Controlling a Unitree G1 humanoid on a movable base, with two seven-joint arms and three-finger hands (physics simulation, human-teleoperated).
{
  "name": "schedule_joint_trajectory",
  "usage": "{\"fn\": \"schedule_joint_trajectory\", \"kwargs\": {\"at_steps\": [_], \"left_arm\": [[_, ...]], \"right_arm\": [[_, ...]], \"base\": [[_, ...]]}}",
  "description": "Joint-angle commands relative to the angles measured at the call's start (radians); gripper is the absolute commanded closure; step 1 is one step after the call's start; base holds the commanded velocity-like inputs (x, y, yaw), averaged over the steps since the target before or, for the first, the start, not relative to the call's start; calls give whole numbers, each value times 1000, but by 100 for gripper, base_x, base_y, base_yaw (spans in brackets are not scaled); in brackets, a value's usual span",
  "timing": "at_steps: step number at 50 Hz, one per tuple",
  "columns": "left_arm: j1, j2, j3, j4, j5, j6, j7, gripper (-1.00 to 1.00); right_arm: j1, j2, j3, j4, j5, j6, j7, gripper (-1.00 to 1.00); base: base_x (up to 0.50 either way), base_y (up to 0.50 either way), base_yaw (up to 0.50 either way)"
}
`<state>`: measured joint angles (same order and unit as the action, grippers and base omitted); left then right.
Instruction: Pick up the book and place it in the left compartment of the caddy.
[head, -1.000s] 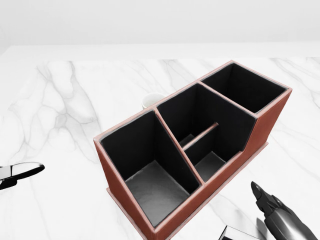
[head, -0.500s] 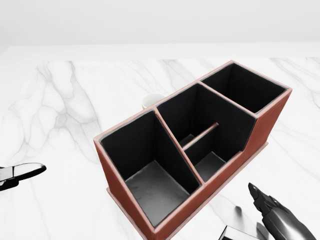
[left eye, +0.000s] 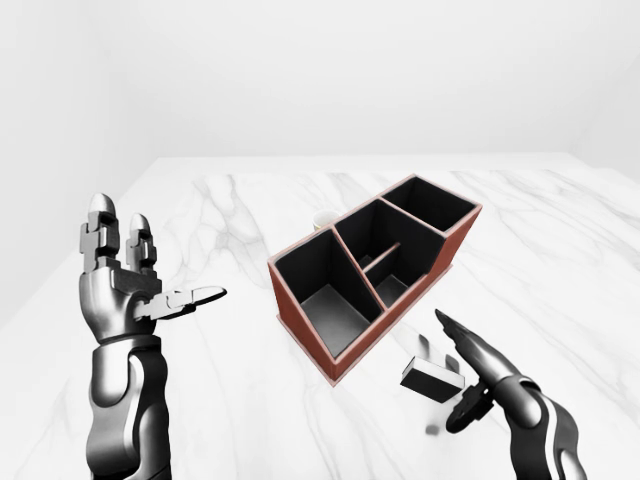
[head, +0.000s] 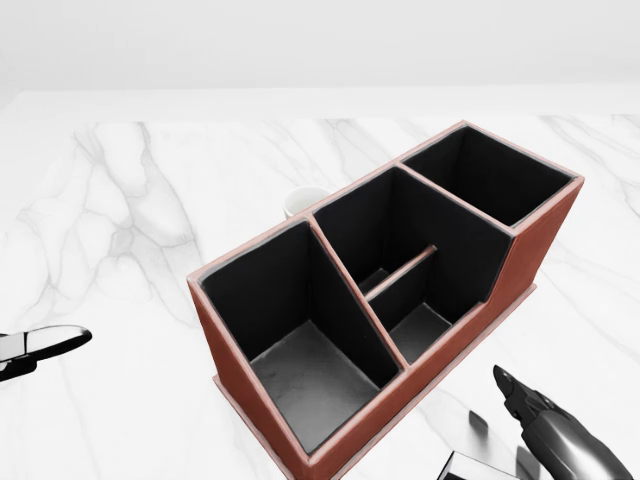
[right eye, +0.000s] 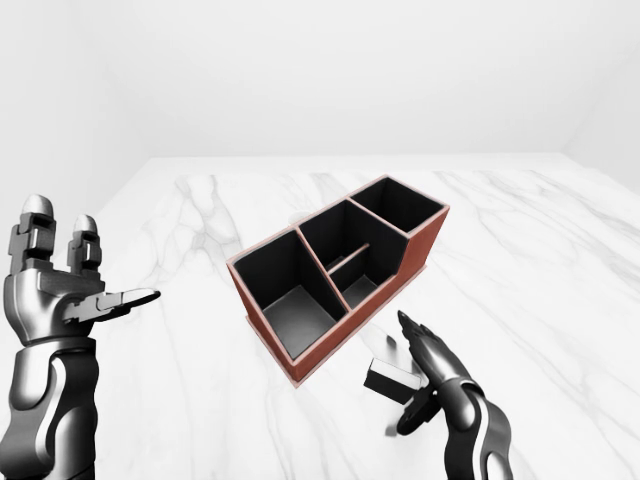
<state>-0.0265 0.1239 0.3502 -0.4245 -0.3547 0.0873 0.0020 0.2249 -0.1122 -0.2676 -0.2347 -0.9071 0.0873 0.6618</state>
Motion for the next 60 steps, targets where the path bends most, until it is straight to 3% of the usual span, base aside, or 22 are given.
{"fn": "schedule_joint_trajectory", "kwargs": {"at_steps": [1,38,39,40,41,60], "left_arm": [[-3,1,1,1,-1,0,2,-100],[-7,4,4,9,-4,0,3,-100],[-8,4,3,16,-2,0,2,-100],[-8,4,2,18,-2,0,2,-100],[-5,4,3,9,-4,0,4,-100],[-3,3,2,7,-4,0,2,-100]], "right_arm": [[-27,-19,0,33,7,0,5,-100],[-101,-78,46,265,110,0,-92,-100],[-97,-79,50,264,106,0,-93,-17],[-96,-78,50,261,106,0,-94,85],[-88,-77,58,256,100,0,-91,100],[-110,-70,65,192,93,0,-73,100]], "base": [[0,0,0],[0,0,0],[0,0,0],[0,0,0],[0,0,0],[0,0,0]]}}
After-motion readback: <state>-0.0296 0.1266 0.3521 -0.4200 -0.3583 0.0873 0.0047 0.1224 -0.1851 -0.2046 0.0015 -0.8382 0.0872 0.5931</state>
